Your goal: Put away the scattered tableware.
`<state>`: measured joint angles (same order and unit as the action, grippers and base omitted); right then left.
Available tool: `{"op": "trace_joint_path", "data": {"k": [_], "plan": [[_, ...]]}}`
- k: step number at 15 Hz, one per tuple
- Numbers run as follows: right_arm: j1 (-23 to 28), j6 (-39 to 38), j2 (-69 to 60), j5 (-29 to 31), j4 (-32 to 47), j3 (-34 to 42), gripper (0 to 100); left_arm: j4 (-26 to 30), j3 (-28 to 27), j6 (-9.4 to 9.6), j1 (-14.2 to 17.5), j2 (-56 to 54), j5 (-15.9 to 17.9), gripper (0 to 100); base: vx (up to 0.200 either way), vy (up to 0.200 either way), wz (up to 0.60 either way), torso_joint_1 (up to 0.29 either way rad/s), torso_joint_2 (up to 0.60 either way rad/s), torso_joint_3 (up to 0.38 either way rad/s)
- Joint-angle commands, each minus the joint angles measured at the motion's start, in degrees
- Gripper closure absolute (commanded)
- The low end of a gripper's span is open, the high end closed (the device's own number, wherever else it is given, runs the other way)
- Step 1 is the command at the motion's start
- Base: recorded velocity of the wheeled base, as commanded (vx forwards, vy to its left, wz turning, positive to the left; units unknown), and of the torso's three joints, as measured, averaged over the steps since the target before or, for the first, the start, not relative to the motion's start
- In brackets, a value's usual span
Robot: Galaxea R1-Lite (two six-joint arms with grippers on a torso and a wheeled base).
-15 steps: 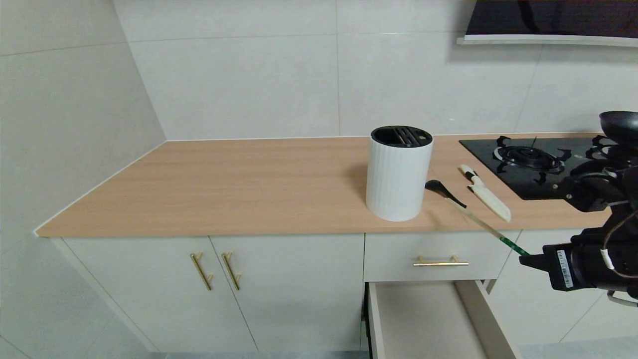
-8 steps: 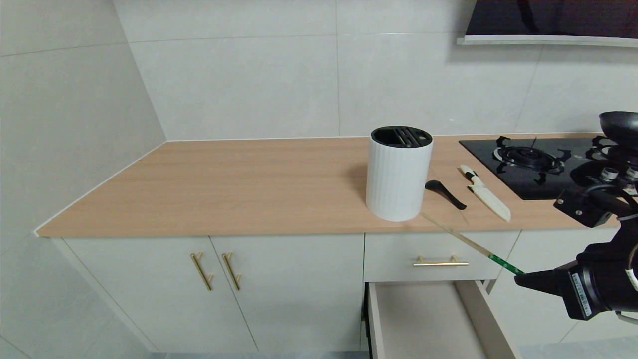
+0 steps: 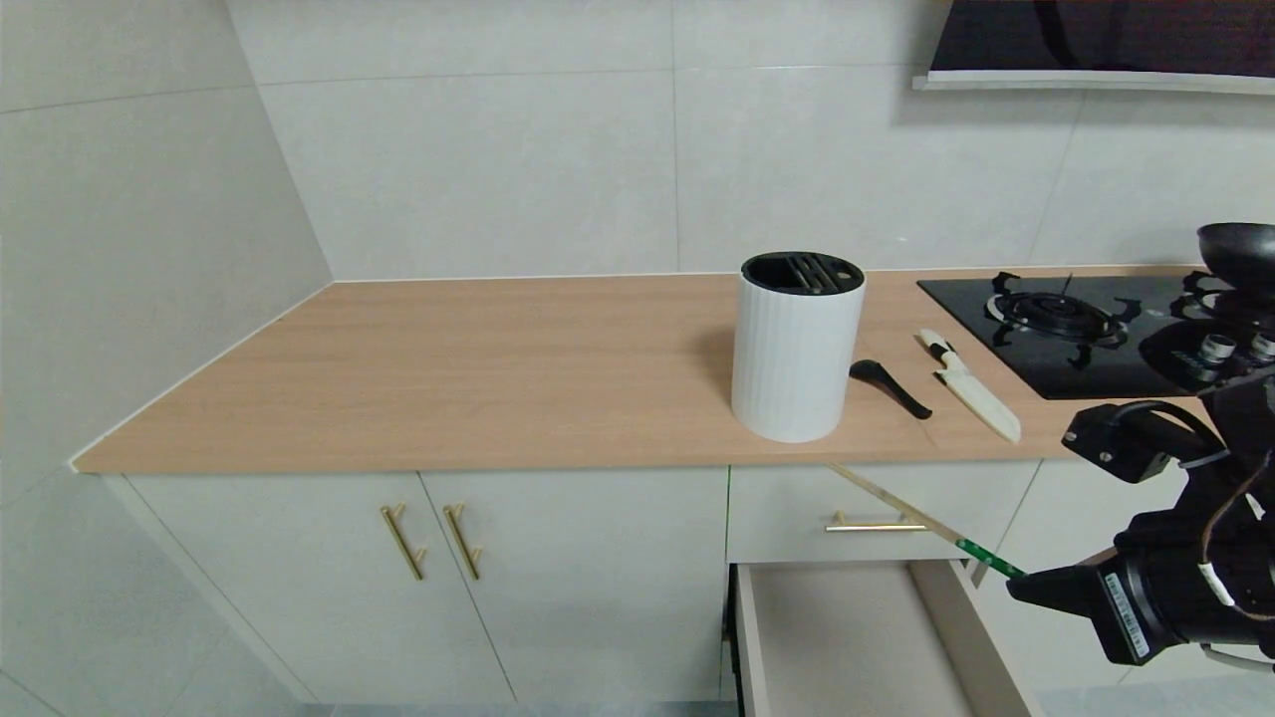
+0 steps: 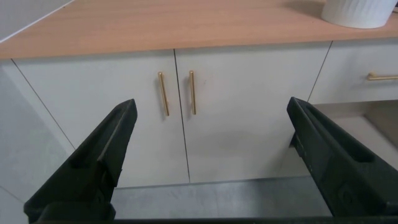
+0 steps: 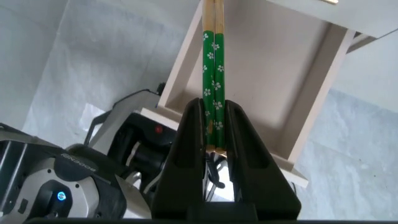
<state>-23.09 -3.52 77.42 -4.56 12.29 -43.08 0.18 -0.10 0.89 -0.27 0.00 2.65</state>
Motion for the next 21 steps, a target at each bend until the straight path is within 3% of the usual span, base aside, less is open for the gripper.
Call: {"op": "trace_joint_path", "data": {"k": [1,5,21], "plan": [[-0.1,0.0,0.8,0.0,0.0,0.2,100,0.0,0.0,-0.01,0.0,0.0,0.0,0,0.0,0.0,0.0,0.0,0.0,0.0],[-0.1,0.0,0.8,0.0,0.0,0.2,100,0.0,0.0,-0.01,0.0,0.0,0.0,0,0.0,0.0,0.0,-0.093,0.22,0.118],[-0.7,0.0,3.2,0.3,-2.5,1.2,100,0.0,0.0,-0.01,0.0,0.0,0.0,0,0.0,0.0,0.0,-0.19,0.48,0.288]]}}
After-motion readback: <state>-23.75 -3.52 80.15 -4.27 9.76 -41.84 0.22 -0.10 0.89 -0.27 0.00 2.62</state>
